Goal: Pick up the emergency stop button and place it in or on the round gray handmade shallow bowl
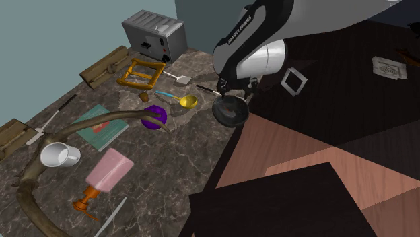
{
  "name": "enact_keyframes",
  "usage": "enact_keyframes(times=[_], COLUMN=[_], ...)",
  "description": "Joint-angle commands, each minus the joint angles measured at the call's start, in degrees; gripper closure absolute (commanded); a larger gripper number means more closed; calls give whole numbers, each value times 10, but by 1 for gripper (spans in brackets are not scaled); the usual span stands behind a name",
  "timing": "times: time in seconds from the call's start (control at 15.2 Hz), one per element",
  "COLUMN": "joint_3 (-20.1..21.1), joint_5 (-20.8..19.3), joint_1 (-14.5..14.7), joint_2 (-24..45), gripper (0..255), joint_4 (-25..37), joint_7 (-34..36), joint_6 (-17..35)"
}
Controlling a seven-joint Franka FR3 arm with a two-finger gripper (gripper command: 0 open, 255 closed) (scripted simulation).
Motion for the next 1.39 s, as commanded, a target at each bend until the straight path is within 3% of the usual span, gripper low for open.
enact_keyframes(times=[0.0, 0.66, 0.73, 1.32], joint_3=[-3, -7, -7, -7], joint_5=[-4, -10, -10, -10], joint_1=[2, 6, 6, 6], joint_2=[14, 32, 32, 32], gripper=[0, 0, 255, 255], joint_4=[0, 4, 4, 4], joint_7=[2, 6, 6, 6], joint_6=[16, 30, 30, 30])
